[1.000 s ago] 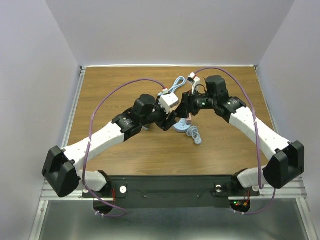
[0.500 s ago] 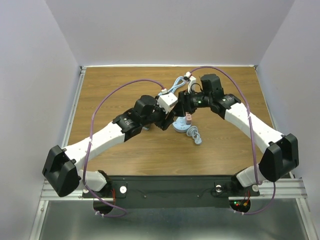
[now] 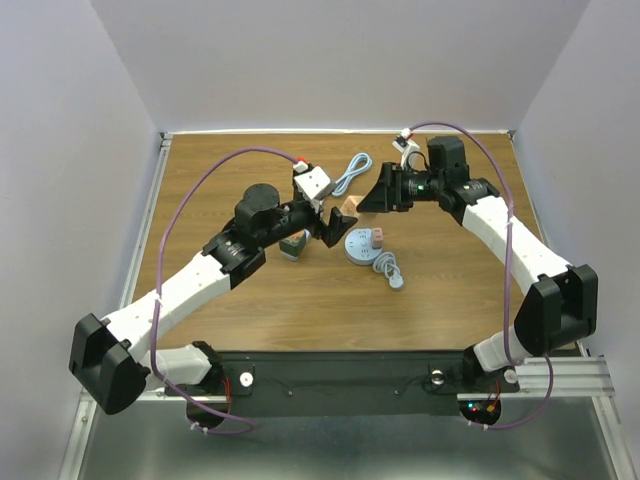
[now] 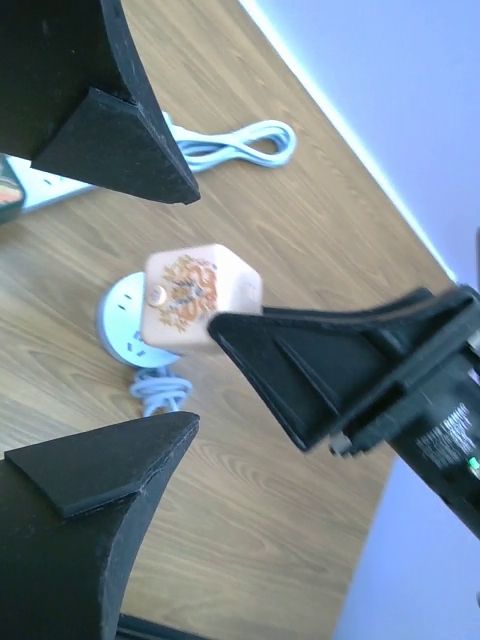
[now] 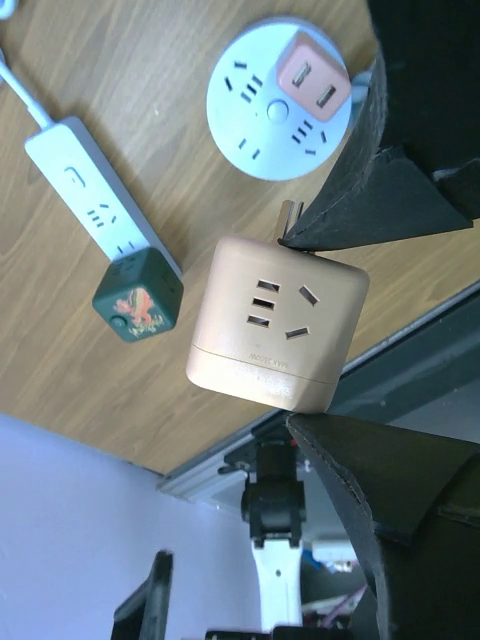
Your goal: Insert the plug
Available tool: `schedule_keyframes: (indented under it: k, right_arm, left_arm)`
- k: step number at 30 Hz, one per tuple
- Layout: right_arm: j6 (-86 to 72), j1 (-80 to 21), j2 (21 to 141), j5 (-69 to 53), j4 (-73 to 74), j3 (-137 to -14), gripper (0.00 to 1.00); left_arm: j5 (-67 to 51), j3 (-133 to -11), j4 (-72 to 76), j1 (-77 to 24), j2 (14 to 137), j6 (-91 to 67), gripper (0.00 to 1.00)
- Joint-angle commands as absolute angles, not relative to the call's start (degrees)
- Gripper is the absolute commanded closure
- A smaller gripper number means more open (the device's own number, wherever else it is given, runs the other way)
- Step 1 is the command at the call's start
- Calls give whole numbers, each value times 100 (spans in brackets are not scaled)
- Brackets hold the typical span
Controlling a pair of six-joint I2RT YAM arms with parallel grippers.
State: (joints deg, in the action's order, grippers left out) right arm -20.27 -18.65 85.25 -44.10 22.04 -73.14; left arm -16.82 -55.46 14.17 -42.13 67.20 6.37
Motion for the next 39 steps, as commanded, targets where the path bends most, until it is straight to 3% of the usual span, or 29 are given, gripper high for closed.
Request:
schedule_keyframes:
  k: [1, 20, 25, 31, 39]
  right_arm:
    - [-2538, -1811, 8376, -4807, 1671, -7655, 100]
    - [-4341, -1705, 7726, -5493, 71, -7805, 100]
    - [-4902, -1705, 7445, -5511, -535, -7463, 100]
    - [-6142, -1705, 7207, -5607, -2240, -6751, 100]
    - [-6152, -1705, 7102, -5634, -2311, -6645, 100]
  left_arm:
    - [-2486, -5300, 2012, -4096, 6601, 536, 3]
    - [-2399, -4966, 3612, -3858, 6310, 18, 2]
    - [-2557, -5080, 4077, -3858, 6416, -263, 2]
    - [-2768, -5177, 4570, -3858, 6714, -500, 2]
    - [-2733, -5379, 4939, -3885, 7049, -606, 2]
